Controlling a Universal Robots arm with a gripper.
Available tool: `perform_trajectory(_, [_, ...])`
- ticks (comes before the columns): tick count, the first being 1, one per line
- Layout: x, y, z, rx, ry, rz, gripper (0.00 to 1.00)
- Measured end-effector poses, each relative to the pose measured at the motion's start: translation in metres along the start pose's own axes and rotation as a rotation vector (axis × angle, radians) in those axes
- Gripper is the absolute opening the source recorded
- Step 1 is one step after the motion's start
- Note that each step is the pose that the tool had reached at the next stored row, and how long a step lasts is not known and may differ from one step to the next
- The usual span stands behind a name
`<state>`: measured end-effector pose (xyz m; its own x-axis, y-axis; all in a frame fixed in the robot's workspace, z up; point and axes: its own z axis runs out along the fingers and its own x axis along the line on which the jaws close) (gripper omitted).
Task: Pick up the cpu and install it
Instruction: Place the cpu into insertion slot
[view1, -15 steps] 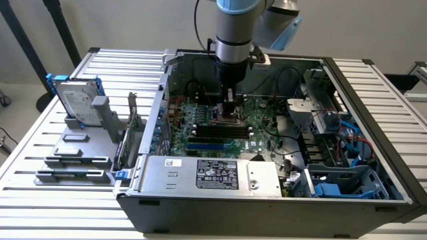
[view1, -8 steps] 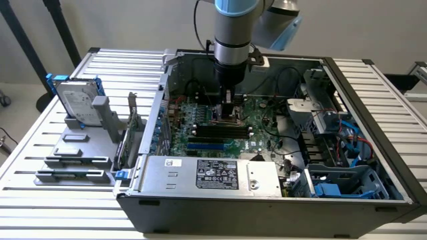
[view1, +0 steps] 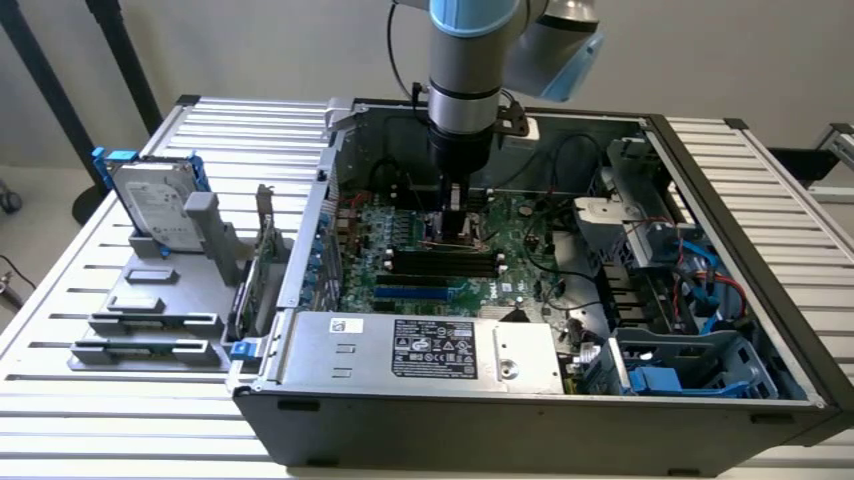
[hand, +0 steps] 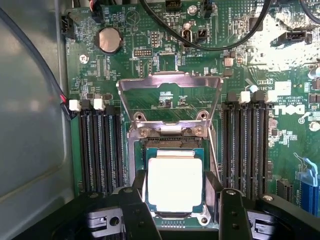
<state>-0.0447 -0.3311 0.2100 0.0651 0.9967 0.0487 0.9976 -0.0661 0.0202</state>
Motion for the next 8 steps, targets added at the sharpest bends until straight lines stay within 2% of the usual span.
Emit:
perform_trajectory(6, [0.0000,0.0003,0.0002,-0.0003,-0.0020,-0.001,0.55])
perform_trajectory(8, [0.0000,0.0004,0.0006,-0.0025,-0.0051,-0.001,0.55])
